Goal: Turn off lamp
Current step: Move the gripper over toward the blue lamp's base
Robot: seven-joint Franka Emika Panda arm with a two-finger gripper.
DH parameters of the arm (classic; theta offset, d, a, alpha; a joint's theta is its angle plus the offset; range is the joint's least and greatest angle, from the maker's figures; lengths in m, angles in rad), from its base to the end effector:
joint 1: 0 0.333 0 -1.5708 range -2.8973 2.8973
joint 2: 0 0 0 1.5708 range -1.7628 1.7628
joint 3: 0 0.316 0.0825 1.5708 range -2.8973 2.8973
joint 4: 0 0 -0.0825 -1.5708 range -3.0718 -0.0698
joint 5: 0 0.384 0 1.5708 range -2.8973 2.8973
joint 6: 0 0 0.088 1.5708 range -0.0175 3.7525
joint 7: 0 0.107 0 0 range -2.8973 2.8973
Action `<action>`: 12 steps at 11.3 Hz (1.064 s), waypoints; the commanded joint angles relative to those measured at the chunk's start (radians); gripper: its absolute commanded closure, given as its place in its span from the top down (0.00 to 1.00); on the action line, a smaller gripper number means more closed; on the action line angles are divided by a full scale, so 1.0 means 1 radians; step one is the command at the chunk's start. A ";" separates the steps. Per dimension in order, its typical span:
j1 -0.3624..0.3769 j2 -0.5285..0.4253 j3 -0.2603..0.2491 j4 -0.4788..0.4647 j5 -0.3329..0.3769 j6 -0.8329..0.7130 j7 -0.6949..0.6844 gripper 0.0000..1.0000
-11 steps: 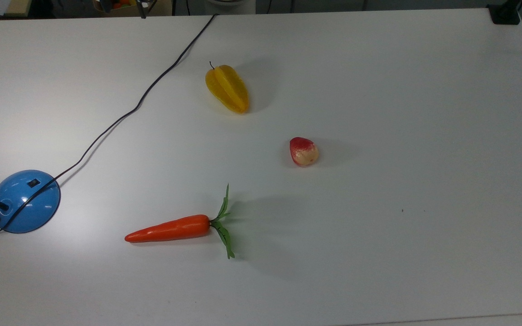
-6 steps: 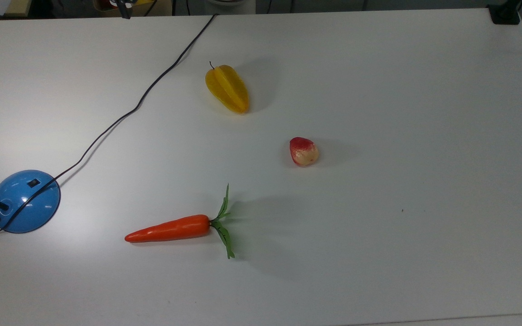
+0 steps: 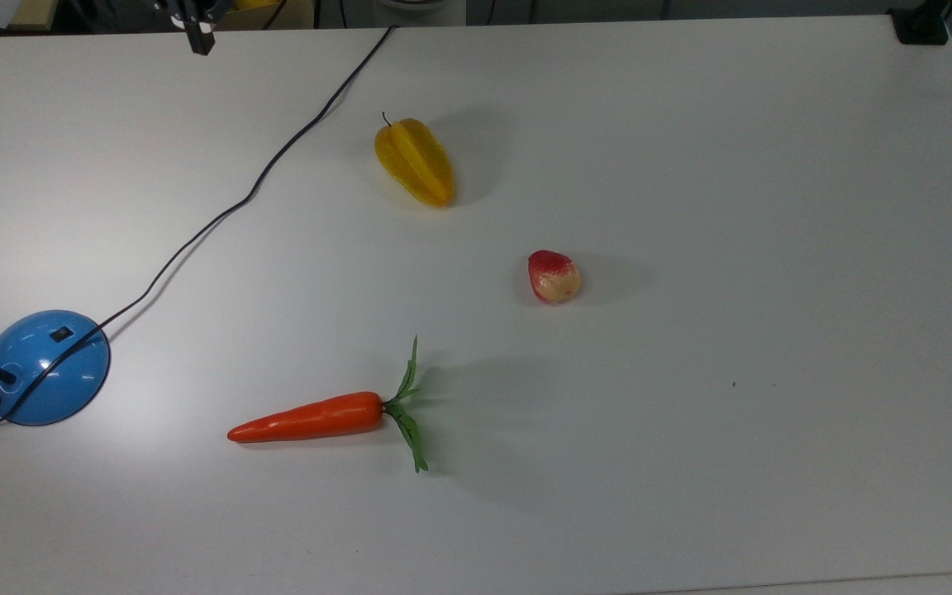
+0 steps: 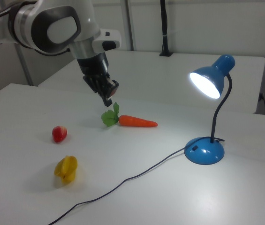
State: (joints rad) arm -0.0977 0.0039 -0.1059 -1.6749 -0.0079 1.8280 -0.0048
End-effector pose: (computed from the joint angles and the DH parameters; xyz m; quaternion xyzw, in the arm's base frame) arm 0.5653 -0.1172 0.5966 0.9924 -0.0982 0.0737 0.0118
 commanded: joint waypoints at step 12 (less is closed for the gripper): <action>-0.220 0.208 0.003 -0.002 0.063 0.519 0.134 0.00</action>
State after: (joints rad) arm -0.3094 0.1686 -0.1085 -1.6769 0.0340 2.2695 0.0890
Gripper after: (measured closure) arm 0.991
